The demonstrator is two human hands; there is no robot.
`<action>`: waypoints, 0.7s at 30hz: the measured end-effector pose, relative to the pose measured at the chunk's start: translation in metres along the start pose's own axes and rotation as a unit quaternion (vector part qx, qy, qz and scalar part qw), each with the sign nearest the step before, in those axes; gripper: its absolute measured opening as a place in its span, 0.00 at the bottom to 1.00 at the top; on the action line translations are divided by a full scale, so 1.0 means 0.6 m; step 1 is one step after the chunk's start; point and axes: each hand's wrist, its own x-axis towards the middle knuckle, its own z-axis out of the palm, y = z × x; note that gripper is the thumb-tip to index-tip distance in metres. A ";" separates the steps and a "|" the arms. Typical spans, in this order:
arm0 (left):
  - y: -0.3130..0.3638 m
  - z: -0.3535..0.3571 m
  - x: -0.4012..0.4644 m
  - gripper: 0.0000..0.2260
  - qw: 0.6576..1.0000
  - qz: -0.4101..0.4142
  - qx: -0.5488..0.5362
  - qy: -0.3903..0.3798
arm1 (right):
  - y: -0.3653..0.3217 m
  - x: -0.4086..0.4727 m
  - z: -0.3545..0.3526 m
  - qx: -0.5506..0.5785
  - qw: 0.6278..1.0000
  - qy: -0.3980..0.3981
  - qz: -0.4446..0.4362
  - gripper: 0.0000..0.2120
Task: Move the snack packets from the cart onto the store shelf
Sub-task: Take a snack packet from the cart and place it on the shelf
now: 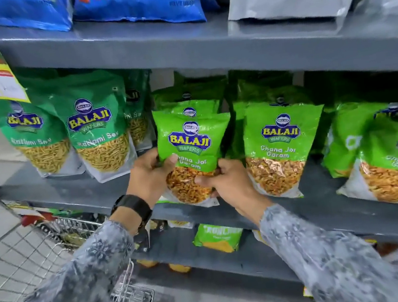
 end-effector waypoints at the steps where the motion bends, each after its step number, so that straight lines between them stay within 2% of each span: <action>1: -0.010 -0.007 -0.001 0.09 1.000 -0.003 0.003 -0.003 | 0.007 0.001 0.013 -0.004 1.000 0.004 0.003 0.16; 4: -0.034 -0.019 -0.006 0.10 1.000 -0.023 -0.017 -0.010 | 0.029 0.001 0.042 0.004 1.000 0.021 0.012 0.18; 8: -0.040 -0.028 -0.007 0.08 0.998 -0.039 -0.046 -0.021 | 0.029 -0.012 0.047 0.018 0.999 0.046 -0.009 0.13; 10: -0.032 -0.041 -0.011 0.13 0.997 -0.042 -0.064 -0.026 | 0.014 -0.032 0.043 0.018 0.996 0.081 -0.027 0.21; 12: -0.020 -0.061 -0.017 0.17 0.997 -0.044 -0.058 -0.008 | -0.008 -0.054 0.037 -0.033 0.984 0.154 -0.079 0.33; 14: -0.004 -0.103 -0.032 0.18 0.998 -0.044 -0.046 0.019 | -0.044 -0.079 0.049 -0.102 0.958 0.194 -0.186 0.33; 16: 0.015 -0.163 -0.055 0.19 0.999 -0.025 -0.008 0.037 | -0.094 -0.099 0.080 -0.165 0.926 0.170 -0.295 0.31; 18: 0.032 -0.240 -0.091 0.20 0.995 0.005 0.070 0.075 | -0.148 -0.108 0.135 -0.236 0.888 0.105 -0.380 0.30; 21: 0.032 -0.355 -0.160 0.20 0.954 0.043 0.237 0.178 | -0.203 -0.114 0.248 -0.308 0.835 -0.011 -0.455 0.32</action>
